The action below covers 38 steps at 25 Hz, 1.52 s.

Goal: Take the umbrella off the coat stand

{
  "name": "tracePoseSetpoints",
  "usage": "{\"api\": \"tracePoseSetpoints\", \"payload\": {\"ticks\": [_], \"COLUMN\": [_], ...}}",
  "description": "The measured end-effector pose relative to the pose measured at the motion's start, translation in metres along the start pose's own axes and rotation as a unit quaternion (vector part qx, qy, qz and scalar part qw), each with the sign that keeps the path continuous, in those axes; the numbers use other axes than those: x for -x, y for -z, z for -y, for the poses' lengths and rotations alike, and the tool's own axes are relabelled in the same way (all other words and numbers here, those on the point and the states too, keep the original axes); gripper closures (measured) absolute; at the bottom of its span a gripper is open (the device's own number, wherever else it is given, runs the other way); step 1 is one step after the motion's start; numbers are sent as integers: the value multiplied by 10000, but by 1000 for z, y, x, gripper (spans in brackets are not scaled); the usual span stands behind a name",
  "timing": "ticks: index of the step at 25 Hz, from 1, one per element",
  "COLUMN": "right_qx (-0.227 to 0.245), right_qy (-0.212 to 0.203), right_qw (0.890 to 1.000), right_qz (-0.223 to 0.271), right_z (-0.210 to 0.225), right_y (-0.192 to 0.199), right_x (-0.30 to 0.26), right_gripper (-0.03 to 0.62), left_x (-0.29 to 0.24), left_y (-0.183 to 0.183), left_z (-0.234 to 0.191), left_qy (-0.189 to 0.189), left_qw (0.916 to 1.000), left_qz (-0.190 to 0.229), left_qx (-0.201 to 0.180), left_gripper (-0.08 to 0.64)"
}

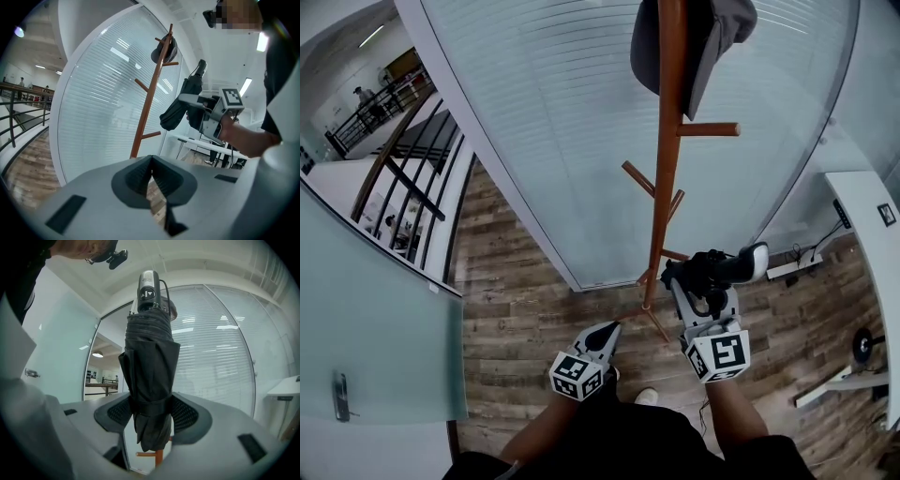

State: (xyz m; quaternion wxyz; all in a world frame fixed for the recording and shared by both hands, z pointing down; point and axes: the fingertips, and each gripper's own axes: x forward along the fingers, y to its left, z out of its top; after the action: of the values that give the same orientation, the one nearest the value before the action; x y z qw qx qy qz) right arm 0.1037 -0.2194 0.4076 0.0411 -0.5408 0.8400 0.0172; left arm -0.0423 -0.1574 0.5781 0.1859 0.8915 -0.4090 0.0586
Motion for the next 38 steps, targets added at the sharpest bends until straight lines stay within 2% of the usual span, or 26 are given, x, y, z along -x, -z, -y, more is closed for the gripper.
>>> {"api": "tracePoseSetpoints", "payload": {"ticks": [7, 11, 17, 24, 30, 38], "right_qx": [-19, 126, 32, 40, 67, 174], "right_qy": [12, 21, -33, -50, -71, -80], "right_qw": [9986, 9975, 9957, 9948, 9933, 9958], "right_qz": [-536, -700, -923, -1018, -1155, -900], "right_z": [-3, -2, -7, -9, -14, -15], "right_y": [55, 82, 111, 116, 112, 100], "right_x": [18, 26, 40, 50, 54, 51], "right_gripper": [350, 351, 351, 351, 351, 351], "left_x": [-2, -2, -1, 3, 3, 5], "left_y": [15, 14, 18, -1, -9, -13], "left_z": [-4, -6, -6, -9, -10, -9], "left_qy": [-105, -184, -295, -531, -529, -531], "left_qw": [9999, 9997, 9993, 9970, 9967, 9966], "left_qz": [-118, -99, -126, 140, 227, 313], "left_qx": [-43, -91, -211, -550, -564, -541], "left_gripper": [546, 546, 546, 546, 546, 546]}}
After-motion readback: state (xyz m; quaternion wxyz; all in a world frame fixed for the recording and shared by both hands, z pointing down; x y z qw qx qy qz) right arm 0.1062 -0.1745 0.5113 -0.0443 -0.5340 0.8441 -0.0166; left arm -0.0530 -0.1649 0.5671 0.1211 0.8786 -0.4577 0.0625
